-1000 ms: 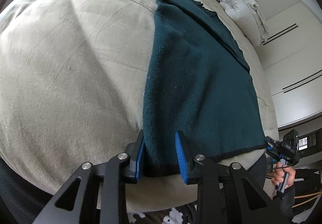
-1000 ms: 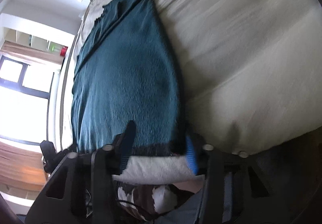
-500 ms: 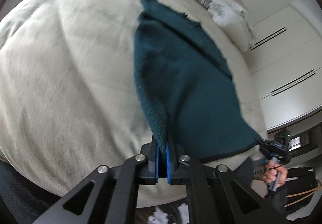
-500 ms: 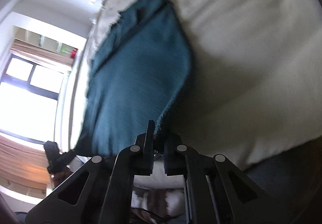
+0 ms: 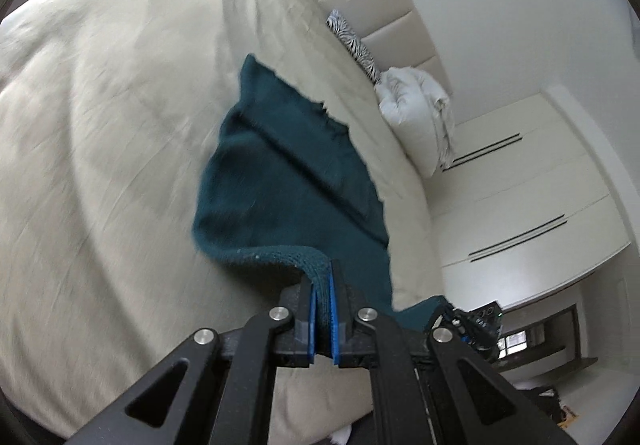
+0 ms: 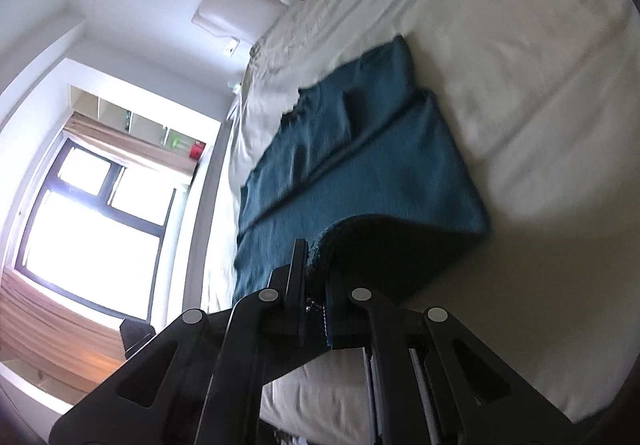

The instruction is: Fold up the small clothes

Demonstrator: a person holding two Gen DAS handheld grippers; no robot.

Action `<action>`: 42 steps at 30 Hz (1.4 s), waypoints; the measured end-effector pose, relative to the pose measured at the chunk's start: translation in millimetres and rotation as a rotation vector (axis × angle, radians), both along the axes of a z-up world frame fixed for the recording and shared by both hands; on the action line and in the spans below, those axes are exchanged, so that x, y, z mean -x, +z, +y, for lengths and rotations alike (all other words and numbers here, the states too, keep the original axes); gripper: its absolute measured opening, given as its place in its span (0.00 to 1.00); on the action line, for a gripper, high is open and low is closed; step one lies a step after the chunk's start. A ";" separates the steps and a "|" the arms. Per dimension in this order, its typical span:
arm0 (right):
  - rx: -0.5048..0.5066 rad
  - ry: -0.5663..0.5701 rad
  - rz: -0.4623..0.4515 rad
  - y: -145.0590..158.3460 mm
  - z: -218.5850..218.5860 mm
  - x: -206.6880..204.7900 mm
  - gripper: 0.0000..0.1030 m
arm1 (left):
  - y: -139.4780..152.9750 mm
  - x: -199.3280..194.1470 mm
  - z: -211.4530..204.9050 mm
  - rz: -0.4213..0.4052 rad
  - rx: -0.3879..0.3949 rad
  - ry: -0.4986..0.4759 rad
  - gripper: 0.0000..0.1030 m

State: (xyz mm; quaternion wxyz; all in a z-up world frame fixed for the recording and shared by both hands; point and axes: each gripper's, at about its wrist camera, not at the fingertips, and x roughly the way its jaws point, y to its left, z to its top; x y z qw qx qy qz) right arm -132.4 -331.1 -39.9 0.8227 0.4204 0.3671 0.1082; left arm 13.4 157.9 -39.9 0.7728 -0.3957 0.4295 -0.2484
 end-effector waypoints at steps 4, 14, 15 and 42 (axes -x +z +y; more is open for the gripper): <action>0.001 -0.033 -0.028 10.3 -9.9 -28.6 0.06 | 4.7 -30.3 -2.6 -0.006 0.028 0.028 0.05; 0.036 -0.127 -0.082 24.1 -39.7 -110.2 0.06 | 15.0 -115.8 -12.8 -0.015 0.047 0.076 0.05; 0.035 -0.136 -0.083 23.2 -41.9 -116.4 0.06 | 15.0 -124.2 -12.4 -0.015 0.048 0.082 0.05; 0.119 -0.247 0.118 -64.9 -75.0 -314.3 0.07 | -60.5 -306.0 -46.2 0.095 -0.145 0.132 0.07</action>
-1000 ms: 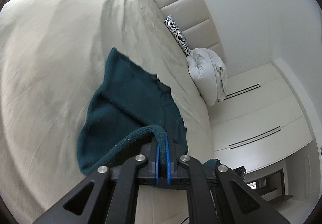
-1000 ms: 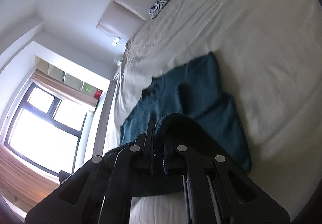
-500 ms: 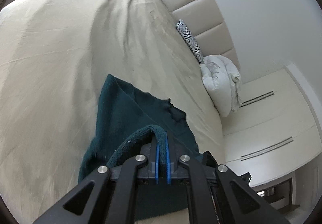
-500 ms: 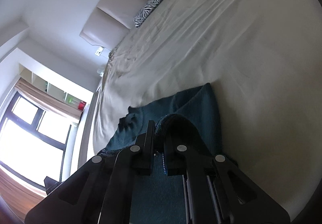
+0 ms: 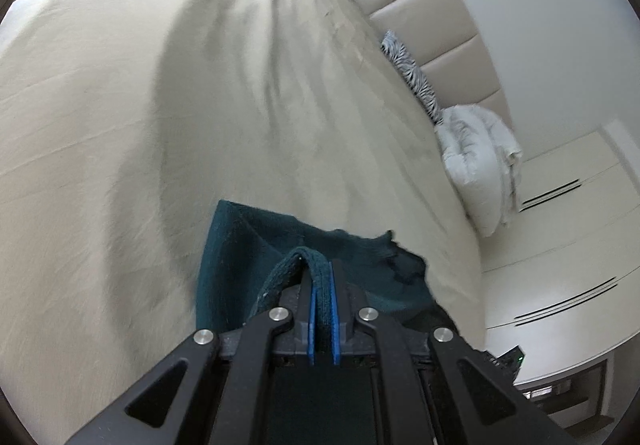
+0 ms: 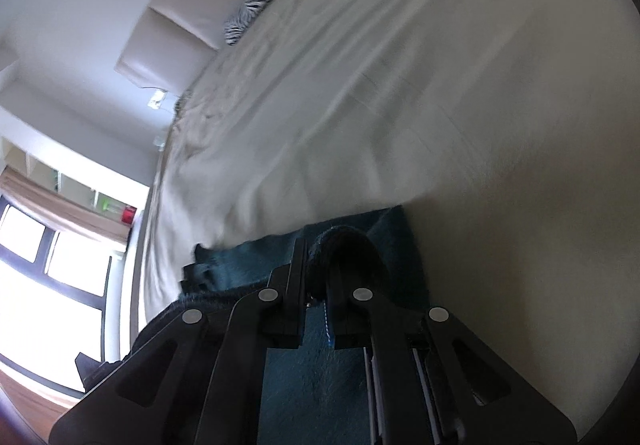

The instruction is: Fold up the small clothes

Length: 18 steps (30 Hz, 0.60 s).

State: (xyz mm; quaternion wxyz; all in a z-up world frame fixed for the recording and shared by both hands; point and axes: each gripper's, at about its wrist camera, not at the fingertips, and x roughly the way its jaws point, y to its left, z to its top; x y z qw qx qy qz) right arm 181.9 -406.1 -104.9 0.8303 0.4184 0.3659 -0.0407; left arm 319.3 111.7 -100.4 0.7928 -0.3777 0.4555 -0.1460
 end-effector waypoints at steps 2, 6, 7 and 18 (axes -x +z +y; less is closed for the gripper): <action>-0.030 -0.017 0.034 -11.3 -4.3 -5.6 0.10 | -8.3 -4.9 -4.2 0.029 -0.028 -0.012 0.17; -0.049 -0.042 0.006 -14.7 -8.0 -3.4 0.39 | -1.8 4.2 -5.1 -0.021 -0.089 -0.026 0.62; -0.043 -0.044 -0.005 -13.1 -8.4 -2.3 0.56 | 1.0 7.4 -3.2 -0.028 -0.101 -0.019 0.66; 0.174 0.034 0.022 9.8 11.6 57.1 0.54 | 22.2 89.3 8.9 -0.125 -0.239 0.001 0.65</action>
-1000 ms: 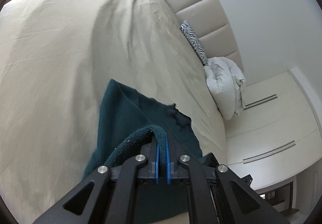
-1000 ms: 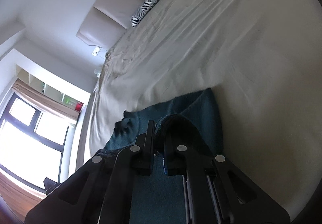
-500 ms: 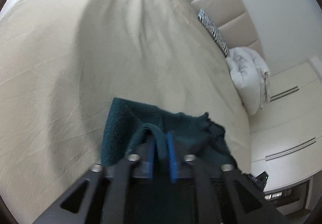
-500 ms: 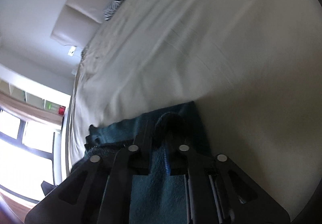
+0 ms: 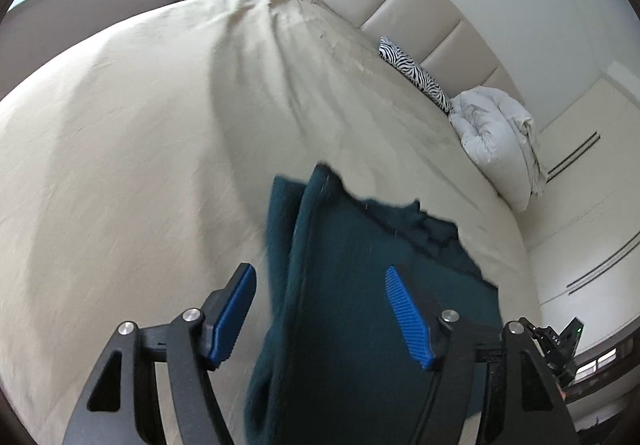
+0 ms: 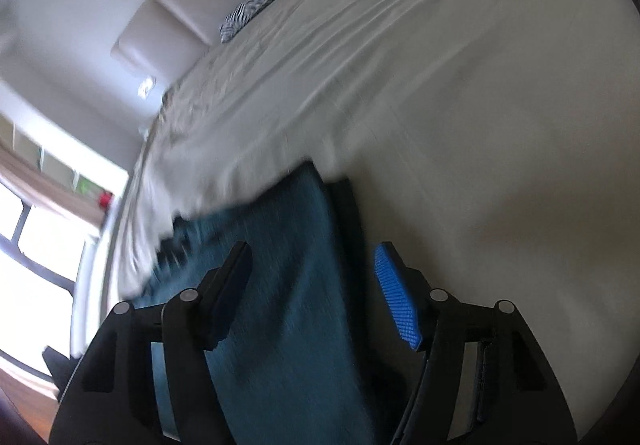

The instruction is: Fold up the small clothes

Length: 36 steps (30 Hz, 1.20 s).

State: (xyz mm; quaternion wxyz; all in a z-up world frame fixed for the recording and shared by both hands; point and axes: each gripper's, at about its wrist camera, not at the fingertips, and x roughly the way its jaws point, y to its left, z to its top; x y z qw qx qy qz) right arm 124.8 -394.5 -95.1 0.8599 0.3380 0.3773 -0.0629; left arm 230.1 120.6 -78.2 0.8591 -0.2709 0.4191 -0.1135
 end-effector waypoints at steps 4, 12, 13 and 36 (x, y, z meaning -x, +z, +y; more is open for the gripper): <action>0.076 0.052 0.033 -3.8 21.8 28.2 0.50 | -6.6 27.5 -3.8 -0.001 -0.046 -0.021 0.60; 0.169 0.116 0.059 -12.0 49.5 75.0 0.39 | -26.8 58.4 -13.6 0.026 -0.119 -0.038 0.40; 0.184 0.124 0.061 -11.0 52.9 77.9 0.38 | -27.5 60.7 -14.2 0.021 -0.130 -0.038 0.40; 0.283 0.120 0.094 -8.2 59.6 102.7 0.06 | -25.3 72.2 -18.2 -0.022 -0.234 -0.039 0.07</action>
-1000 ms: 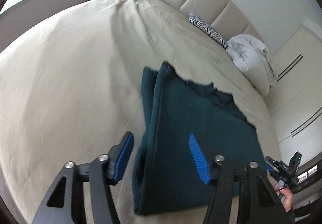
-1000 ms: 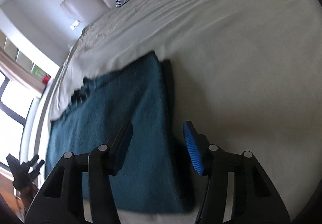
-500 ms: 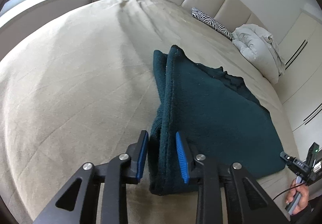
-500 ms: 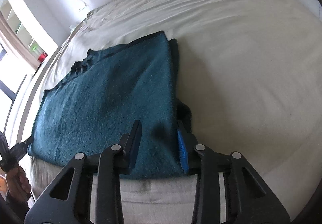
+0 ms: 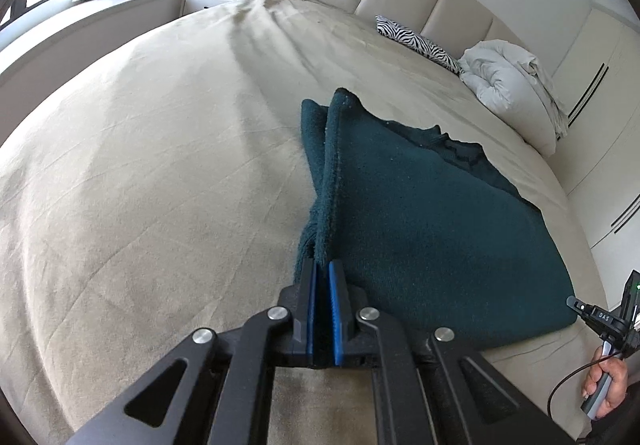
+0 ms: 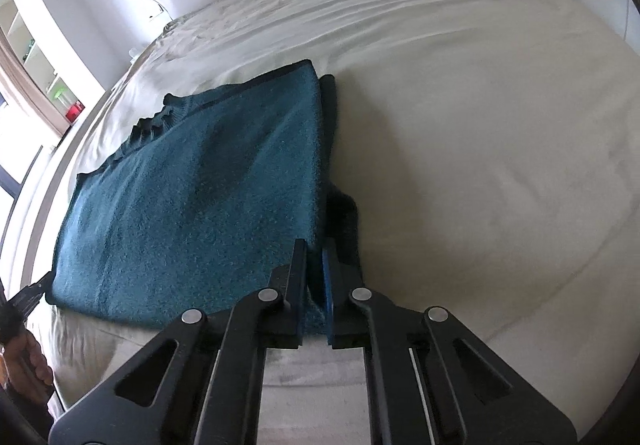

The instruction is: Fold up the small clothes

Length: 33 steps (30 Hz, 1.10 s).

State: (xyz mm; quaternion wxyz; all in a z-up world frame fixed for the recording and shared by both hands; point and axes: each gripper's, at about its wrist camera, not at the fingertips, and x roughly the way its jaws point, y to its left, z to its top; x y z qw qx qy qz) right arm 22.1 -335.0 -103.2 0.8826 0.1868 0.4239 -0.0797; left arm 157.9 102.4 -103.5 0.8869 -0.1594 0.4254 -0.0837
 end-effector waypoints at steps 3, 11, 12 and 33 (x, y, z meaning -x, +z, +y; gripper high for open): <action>-0.011 -0.008 -0.005 2.3 -3.3 2.7 0.05 | 3.8 5.0 -1.6 -0.015 -0.023 -0.014 0.06; -0.021 -0.004 -0.001 2.8 -6.4 6.1 0.05 | 0.5 13.6 -1.5 -0.019 -0.040 -0.019 0.06; -0.018 -0.003 0.002 2.3 -6.4 6.6 0.05 | -1.6 13.9 -1.9 -0.015 -0.043 -0.021 0.06; -0.111 -0.014 0.003 -19.1 -20.3 13.6 0.07 | -11.7 12.0 10.2 0.038 0.019 -0.001 0.15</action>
